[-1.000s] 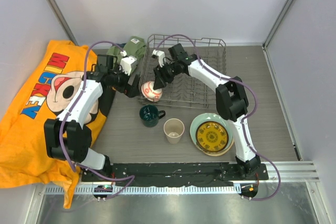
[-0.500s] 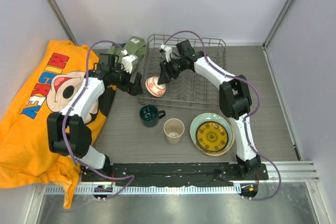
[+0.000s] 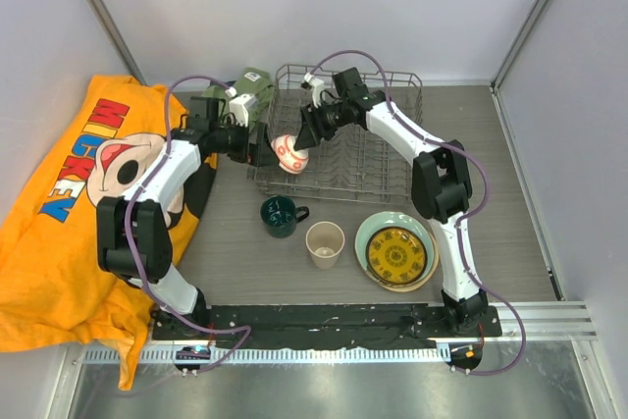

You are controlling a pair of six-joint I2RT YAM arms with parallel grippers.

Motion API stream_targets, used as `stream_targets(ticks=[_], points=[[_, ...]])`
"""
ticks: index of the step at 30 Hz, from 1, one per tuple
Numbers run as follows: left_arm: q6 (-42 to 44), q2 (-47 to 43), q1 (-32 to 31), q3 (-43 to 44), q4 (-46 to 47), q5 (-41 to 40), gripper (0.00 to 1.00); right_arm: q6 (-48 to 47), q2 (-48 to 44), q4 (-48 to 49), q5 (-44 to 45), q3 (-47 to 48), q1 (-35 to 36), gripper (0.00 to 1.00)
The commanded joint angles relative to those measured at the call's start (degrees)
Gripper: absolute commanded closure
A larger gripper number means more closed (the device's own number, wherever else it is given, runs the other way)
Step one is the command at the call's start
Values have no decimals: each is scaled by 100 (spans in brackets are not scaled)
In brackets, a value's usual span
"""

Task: Unload the mixed dishes from the dish rack
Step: Pick up the bowl from the dish rack.

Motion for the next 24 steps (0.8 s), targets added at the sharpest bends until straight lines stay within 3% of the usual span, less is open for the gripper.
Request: stream_targets(ticks=[1,14,24], points=[[-414,48,21,206,541,349,8,253,-587,356,-398,422,-66,99],[-1047,470,21,329,962,700,21,727,-745,611,-715,352,-83,99],[-2013,699,21,198,2042,1719,37,956,-868,900,-864,71,-83,99]])
